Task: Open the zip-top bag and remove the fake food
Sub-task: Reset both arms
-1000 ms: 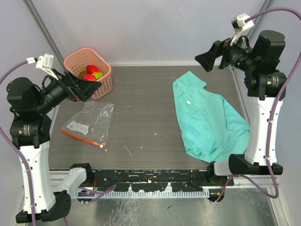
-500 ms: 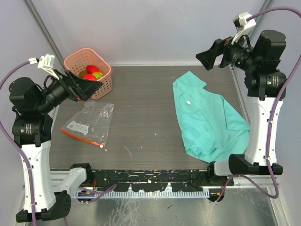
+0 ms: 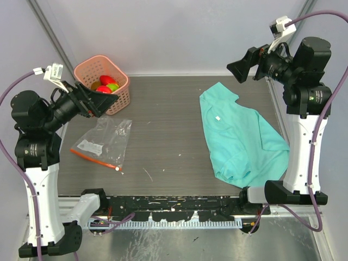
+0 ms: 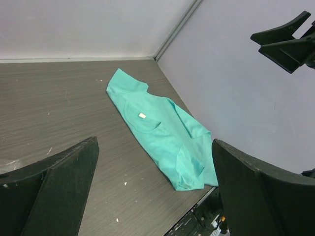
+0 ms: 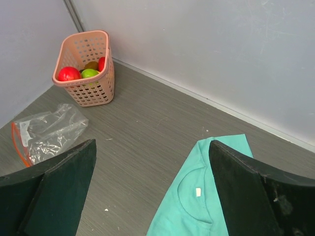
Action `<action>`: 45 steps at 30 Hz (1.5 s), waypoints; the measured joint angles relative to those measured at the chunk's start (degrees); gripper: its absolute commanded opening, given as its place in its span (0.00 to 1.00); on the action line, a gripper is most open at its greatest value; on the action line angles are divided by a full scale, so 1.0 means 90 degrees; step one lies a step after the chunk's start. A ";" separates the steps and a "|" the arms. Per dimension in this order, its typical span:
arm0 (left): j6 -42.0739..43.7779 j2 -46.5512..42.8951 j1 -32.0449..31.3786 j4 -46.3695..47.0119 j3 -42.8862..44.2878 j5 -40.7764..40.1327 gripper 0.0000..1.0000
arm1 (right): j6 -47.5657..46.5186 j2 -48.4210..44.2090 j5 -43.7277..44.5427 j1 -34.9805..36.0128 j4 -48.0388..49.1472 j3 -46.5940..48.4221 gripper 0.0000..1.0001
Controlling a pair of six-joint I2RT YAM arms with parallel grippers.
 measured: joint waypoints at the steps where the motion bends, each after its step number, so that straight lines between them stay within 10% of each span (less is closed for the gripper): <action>1: -0.0019 -0.0007 0.0000 0.0022 -0.0022 0.0005 0.98 | 0.0010 -0.0002 0.0022 0.0000 -0.0002 -0.0012 1.00; 45: -0.0109 -0.0134 0.0000 0.0153 -0.0189 -0.0024 0.98 | 0.0002 -0.0131 0.0733 0.0000 0.0002 -0.0066 1.00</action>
